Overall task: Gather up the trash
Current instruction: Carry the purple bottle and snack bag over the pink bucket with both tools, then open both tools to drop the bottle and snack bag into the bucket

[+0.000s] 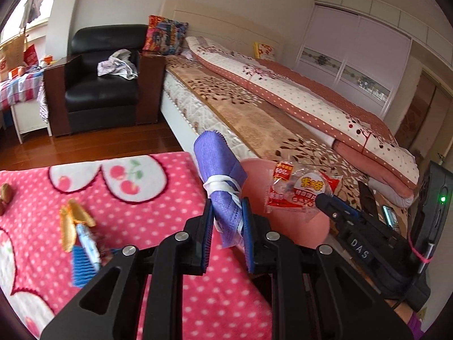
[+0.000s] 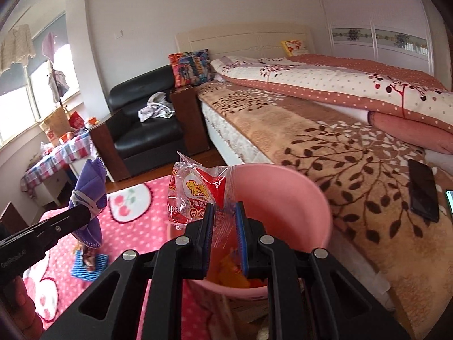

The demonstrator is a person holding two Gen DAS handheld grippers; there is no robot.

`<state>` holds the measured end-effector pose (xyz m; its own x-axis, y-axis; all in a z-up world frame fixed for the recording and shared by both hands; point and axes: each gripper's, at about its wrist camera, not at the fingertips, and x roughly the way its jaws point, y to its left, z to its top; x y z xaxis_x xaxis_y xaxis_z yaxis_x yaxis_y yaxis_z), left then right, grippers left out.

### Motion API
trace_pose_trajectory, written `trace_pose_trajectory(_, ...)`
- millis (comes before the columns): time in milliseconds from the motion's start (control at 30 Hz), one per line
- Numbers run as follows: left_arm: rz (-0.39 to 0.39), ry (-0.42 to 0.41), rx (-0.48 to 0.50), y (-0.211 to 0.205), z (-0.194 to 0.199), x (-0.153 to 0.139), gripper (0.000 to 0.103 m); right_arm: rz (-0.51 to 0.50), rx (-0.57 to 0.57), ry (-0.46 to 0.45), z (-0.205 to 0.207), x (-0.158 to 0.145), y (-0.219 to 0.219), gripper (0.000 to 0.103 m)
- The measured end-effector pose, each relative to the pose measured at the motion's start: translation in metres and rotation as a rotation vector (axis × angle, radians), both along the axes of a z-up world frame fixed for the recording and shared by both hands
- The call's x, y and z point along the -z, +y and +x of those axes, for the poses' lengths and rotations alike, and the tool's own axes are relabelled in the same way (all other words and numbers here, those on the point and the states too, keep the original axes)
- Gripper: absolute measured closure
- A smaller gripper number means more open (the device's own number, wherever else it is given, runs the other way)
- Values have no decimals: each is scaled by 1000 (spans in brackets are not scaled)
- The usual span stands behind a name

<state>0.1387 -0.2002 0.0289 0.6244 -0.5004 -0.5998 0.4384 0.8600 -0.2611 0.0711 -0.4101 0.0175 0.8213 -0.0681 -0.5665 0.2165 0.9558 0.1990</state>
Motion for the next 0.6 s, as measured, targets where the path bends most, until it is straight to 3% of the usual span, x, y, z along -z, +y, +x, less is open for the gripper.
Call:
trace_pose_trajectory(333, 46, 51, 91, -59, 18, 30, 84, 6, 55, 72, 18, 32, -28, 88)
trace_pose_trajectory(600, 44, 91, 90, -76, 27, 48, 82, 20, 56, 98, 26, 46, -36, 87)
